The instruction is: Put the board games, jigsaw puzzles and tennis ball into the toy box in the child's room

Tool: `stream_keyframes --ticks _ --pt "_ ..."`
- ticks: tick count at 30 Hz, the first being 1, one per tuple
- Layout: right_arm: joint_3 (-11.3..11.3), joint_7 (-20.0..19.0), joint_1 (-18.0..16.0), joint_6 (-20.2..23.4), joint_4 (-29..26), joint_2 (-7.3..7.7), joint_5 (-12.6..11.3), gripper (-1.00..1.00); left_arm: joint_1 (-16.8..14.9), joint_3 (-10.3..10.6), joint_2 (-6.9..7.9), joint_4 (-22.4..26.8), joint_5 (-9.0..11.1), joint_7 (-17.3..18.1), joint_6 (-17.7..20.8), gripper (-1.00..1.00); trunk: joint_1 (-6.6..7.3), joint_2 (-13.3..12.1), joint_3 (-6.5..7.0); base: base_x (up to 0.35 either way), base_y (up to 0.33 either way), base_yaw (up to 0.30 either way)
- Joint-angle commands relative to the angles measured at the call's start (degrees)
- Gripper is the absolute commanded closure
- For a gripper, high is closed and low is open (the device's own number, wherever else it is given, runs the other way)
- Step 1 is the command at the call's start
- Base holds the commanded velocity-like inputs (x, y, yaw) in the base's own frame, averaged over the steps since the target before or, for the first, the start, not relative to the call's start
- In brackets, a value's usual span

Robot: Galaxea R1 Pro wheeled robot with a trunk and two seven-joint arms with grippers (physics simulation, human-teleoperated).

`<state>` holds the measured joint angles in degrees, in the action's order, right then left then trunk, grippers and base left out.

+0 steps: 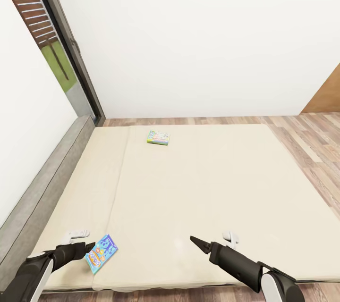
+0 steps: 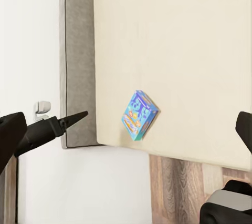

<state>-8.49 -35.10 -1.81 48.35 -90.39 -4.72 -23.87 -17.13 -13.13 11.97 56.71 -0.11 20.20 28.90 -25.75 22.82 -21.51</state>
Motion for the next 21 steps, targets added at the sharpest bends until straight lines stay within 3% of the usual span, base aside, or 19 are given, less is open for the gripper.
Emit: stream_keyframes --ticks 1,13,21 --pt "-0.16 -0.26 -0.04 0.35 -0.02 -0.05 0.03 -1.00 -0.03 -0.13 -0.02 0.07 -0.01 0.30 0.38 -1.00 -0.03 0.10 -0.09 0.000 0.000 0.000" --pt "-0.21 -0.30 -0.04 0.34 0.03 -0.06 -0.03 -1.00 -0.04 -0.14 -0.06 0.07 -0.02 0.31 0.42 -1.00 -0.03 0.10 -0.10 0.008 0.000 0.000" --pt "-0.22 -0.33 -0.04 0.34 0.04 -0.05 -0.10 -1.00 -0.04 -0.14 -0.06 0.07 -0.06 0.27 0.45 -1.00 -0.03 0.10 -0.10 0.162 0.000 0.000"
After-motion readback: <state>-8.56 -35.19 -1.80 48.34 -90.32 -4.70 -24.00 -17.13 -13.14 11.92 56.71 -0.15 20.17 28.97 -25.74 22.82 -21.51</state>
